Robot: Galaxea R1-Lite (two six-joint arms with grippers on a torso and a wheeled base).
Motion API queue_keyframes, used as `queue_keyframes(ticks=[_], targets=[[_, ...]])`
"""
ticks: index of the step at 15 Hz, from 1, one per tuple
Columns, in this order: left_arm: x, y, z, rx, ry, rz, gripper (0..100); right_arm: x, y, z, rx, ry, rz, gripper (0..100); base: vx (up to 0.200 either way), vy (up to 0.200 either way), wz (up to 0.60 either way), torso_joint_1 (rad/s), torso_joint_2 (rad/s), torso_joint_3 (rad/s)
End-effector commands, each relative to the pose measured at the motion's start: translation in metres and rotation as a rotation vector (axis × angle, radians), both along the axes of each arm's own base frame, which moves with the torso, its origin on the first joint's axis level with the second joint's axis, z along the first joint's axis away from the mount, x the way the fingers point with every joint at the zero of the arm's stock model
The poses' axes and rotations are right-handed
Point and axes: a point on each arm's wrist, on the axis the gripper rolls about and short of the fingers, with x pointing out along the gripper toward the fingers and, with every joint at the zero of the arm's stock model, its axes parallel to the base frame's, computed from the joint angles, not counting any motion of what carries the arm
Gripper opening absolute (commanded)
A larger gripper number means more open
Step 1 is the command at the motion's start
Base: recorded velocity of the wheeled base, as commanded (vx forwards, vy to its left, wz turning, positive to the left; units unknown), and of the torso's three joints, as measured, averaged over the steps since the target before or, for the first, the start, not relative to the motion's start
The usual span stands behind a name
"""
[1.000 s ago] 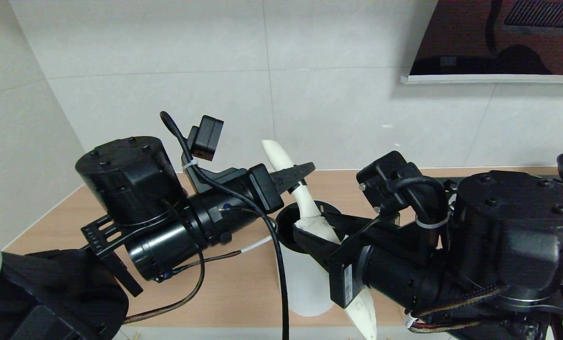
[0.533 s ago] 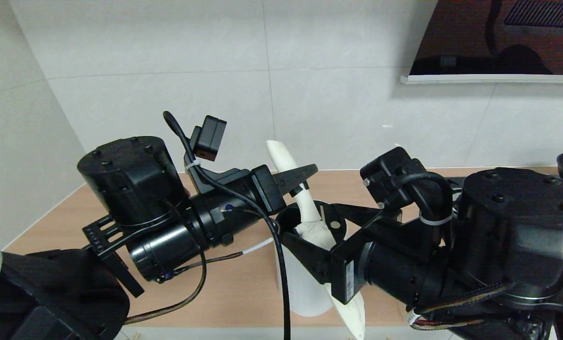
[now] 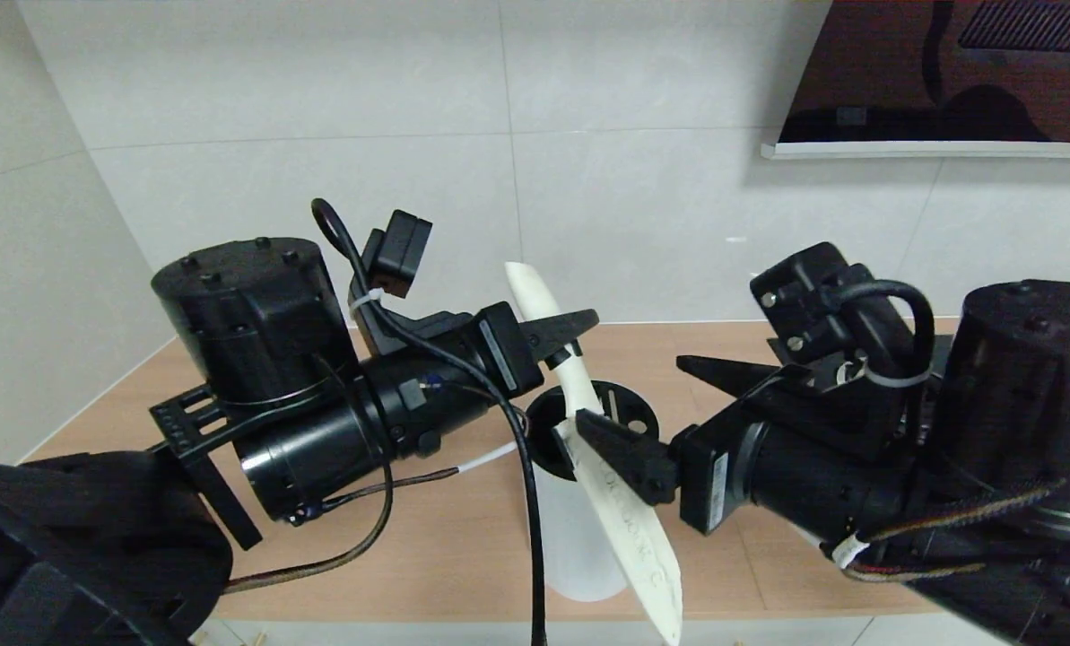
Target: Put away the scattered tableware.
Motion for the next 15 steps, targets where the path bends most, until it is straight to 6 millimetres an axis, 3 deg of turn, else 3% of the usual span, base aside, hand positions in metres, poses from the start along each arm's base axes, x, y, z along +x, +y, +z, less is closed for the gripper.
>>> queue_keyframes(ticks=[1, 4, 5, 8, 11, 15], targets=[[0.001, 0.001, 0.043, -0.018, -0.019, 0.081, 0, 0.011, -0.03, 0.019, 0.038, -0.034, -0.094, 100, 0.0, 0.0, 0.0, 0.0, 0.0, 0.0], [0.006, 0.009, 0.089, -0.011, -0.031, 0.136, 0, 0.022, -0.051, 0.027, 0.05, -0.046, -0.15, 100, 0.0, 0.0, 0.0, 0.0, 0.0, 0.0], [0.004, 0.019, 0.09, 0.05, -0.045, 0.159, 0, 0.025, -0.055, 0.027, 0.049, -0.046, -0.17, 100, 0.0, 0.0, 0.0, 0.0, 0.0, 0.0], [-0.004, 0.022, 0.087, 0.225, -0.16, 0.348, 0, 0.031, -0.055, 0.021, 0.033, -0.031, -0.186, 100, 0.0, 0.0, 0.0, 0.0, 0.0, 0.0], [-0.015, -0.004, 0.079, 0.39, -0.218, 0.547, 0, 0.036, -0.052, 0.015, 0.015, -0.015, -0.19, 100, 0.0, 0.0, 0.0, 0.0, 0.0, 0.0], [0.002, -0.029, 0.061, 0.405, -0.295, 0.677, 0, 0.039, -0.049, 0.011, 0.004, -0.005, -0.193, 100, 0.0, 0.0, 0.0, 0.0, 0.0, 0.0]])
